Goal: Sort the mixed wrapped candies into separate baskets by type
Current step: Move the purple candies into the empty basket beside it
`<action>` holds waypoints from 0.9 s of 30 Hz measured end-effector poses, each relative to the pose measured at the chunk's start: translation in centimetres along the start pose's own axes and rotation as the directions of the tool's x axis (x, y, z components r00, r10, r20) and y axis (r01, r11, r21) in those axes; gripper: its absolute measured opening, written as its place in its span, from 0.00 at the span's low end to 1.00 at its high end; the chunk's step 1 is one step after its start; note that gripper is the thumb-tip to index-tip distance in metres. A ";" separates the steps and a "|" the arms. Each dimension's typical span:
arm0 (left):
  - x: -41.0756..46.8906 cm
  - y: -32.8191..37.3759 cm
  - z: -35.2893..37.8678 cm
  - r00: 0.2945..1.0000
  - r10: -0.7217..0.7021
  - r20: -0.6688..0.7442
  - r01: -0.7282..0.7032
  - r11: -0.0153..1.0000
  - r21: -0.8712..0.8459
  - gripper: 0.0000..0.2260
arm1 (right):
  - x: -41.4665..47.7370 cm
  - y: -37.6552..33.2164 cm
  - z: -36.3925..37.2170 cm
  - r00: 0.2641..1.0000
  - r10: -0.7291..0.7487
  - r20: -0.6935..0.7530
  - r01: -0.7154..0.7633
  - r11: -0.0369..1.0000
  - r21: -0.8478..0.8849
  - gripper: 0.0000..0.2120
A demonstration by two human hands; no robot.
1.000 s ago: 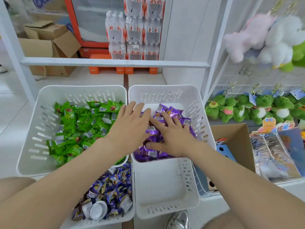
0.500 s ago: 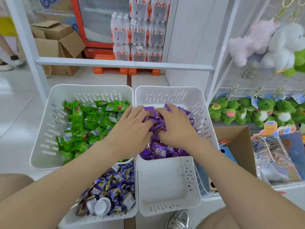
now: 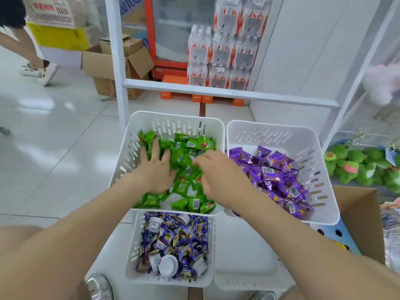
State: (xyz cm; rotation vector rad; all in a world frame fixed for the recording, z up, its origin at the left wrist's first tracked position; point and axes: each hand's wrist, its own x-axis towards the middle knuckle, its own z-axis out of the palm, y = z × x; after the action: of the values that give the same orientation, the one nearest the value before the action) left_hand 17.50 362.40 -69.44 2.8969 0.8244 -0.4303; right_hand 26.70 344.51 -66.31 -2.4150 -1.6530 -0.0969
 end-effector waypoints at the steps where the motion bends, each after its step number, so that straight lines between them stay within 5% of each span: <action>1: -0.1 0.2 0.4 0.999 0.029 0.042 -0.029 1.000 -0.005 0.33 | 0.6 -0.4 0.7 0.998 0.000 0.061 0.004 0.998 -0.058 0.19; 5: -1.7 1.2 2.6 0.957 0.176 0.229 -0.171 0.984 -0.041 0.33 | 2.6 -1.2 1.6 0.979 0.086 0.182 -0.053 0.983 -0.178 0.21; 11: -3.8 -0.7 0.7 0.978 0.190 0.083 -0.195 0.979 0.052 0.22 | 3.7 -1.8 1.6 0.964 0.151 0.220 -0.109 0.976 -0.190 0.18; 16: -4.7 -3.0 0.1 0.979 0.165 0.121 -0.174 0.982 0.070 0.13 | 3.7 -2.0 1.3 0.951 0.133 0.278 -0.116 0.990 -0.075 0.18; 21: -5.9 -2.0 -1.9 0.967 0.239 -0.092 -0.238 0.971 0.024 0.08 | 2.2 -3.4 0.4 0.974 0.001 0.229 -0.026 0.994 0.109 0.19; 27: -10.8 0.5 -2.5 0.955 0.177 -0.236 -0.163 0.984 0.077 0.14 | -1.8 -5.8 -1.2 0.971 0.009 0.240 -0.016 0.999 0.028 0.10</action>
State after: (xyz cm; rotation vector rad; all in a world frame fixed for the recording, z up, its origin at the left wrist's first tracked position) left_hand 9.61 357.00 -63.87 3.0822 0.5891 -0.0848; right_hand 20.69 344.58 -64.64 -2.4964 -1.7209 0.2303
